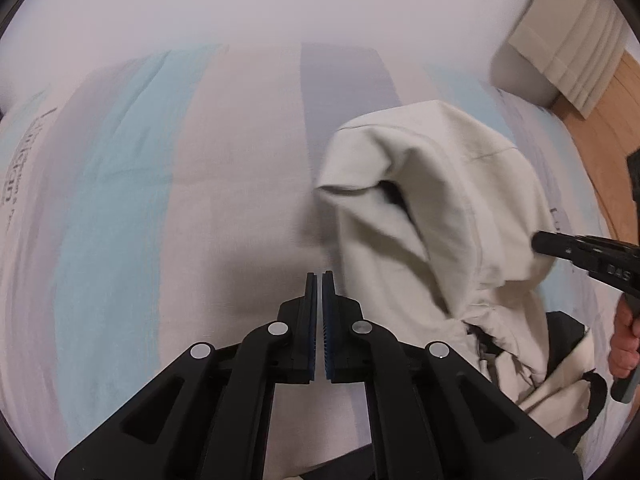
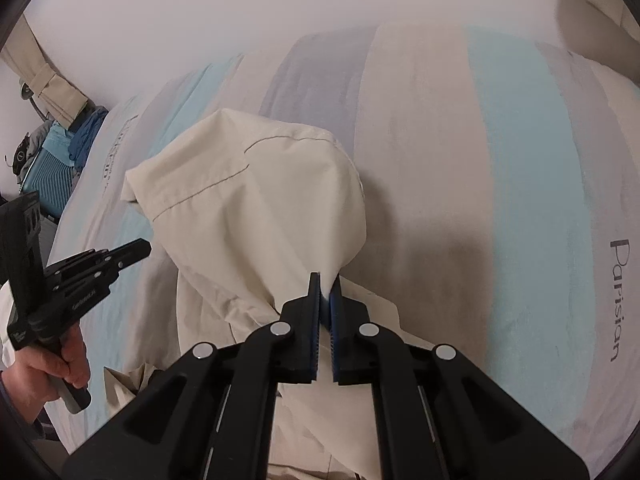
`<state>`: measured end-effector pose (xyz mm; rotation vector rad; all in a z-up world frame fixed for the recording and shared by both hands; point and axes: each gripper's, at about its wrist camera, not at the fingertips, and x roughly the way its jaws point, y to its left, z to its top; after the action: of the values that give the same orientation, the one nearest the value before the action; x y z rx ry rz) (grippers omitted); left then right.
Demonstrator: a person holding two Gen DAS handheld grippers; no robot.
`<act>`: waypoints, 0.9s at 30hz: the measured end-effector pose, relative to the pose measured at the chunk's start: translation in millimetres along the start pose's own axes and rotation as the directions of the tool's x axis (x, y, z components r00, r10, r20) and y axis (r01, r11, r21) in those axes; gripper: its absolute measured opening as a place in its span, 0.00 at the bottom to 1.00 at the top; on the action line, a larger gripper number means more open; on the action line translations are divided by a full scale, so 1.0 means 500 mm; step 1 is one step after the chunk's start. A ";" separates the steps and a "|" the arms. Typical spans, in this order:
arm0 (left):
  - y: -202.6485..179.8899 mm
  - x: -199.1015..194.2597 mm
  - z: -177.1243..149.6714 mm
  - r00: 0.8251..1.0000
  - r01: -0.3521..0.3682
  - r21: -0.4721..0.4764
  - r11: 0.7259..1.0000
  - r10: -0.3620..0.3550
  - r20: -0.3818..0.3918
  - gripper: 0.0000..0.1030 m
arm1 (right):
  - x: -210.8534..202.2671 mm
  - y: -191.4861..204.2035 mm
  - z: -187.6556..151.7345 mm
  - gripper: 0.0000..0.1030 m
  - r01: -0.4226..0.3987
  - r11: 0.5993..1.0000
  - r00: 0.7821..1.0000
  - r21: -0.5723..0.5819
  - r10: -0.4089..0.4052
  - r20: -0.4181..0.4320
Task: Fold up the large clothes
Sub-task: 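Hold the cream hood closed in both grippers and lift it off the bed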
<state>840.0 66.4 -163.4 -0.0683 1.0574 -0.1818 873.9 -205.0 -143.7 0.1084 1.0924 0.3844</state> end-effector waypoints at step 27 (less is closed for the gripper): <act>-0.043 0.174 0.019 0.992 0.063 -0.239 0.969 -0.087 -0.094 0.60 | 0.039 -0.042 -0.001 0.03 -0.096 0.995 0.994 -0.034 0.094 -0.046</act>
<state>887.2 29.1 -230.6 -0.3171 1.1778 -0.1282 886.4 -217.4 -166.3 0.1203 1.1262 0.4942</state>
